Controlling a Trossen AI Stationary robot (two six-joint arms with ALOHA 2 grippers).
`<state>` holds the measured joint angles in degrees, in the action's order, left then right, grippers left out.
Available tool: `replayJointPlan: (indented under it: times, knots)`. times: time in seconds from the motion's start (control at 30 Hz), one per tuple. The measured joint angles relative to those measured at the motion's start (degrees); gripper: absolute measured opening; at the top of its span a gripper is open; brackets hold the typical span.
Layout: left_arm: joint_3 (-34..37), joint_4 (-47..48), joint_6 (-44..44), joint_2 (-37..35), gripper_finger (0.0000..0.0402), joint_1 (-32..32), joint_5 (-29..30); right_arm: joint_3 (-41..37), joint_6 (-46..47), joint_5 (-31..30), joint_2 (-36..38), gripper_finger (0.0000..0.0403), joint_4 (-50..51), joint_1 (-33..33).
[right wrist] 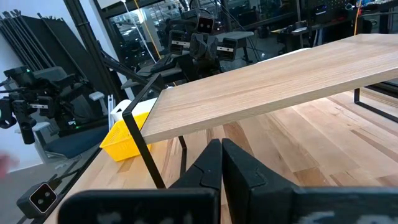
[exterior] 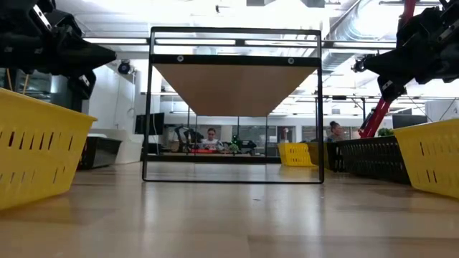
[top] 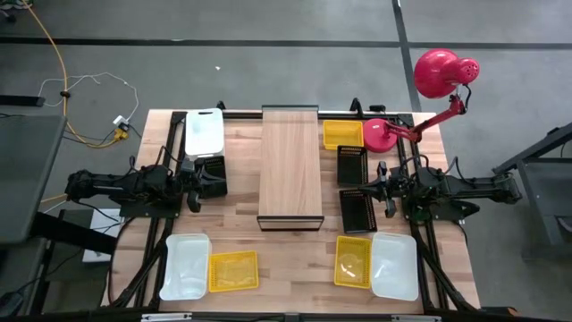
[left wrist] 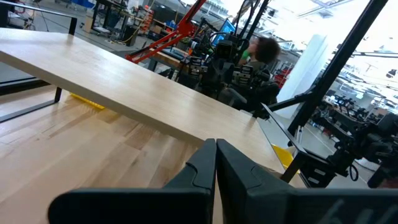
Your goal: Stack baskets on shelf by color
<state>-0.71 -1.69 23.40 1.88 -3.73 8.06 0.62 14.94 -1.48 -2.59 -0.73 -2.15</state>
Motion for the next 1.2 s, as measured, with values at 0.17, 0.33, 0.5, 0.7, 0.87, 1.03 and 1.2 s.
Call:
replayJointPlan:
  times: [0.17, 0.33, 0.5, 0.7, 0.87, 1.03, 1.2]
  knots:
    - [0.00, 0.00, 0.00, -0.01, 0.0001, 0.00, 0.00, -0.02, 0.00, 0.00, -0.02, 0.0000, 0.00, -0.02]
    - [-0.02, 0.00, 0.01, 0.01, 0.0001, 0.00, 0.00, -0.01, 0.01, -0.01, -0.01, 0.0000, 0.00, -0.02]
    - [-0.01, -3.23, 3.01, 0.01, 0.0001, 0.00, 0.36, -0.01, 0.02, -0.02, -0.01, 0.0000, -0.01, -0.01]
    - [-0.02, -19.07, 31.69, -0.01, 0.0001, 0.04, 0.87, -0.02, 0.02, -0.02, -0.02, 0.0000, 0.00, 0.00]
    - [-0.02, -23.98, 38.22, 0.13, 0.0001, 0.04, 14.37, -0.02, 0.01, -0.01, -0.01, 0.0000, 0.00, -0.02]
    - [-6.06, -22.30, 39.65, 5.36, 0.0021, 0.04, 13.73, -0.01, 0.02, -0.01, -0.02, 0.0000, -0.01, -0.02]
    - [-20.83, -14.72, 28.69, 18.59, 0.0084, 0.04, 12.08, -0.02, 0.02, -0.02, 0.00, 0.0000, 0.00, -0.02]
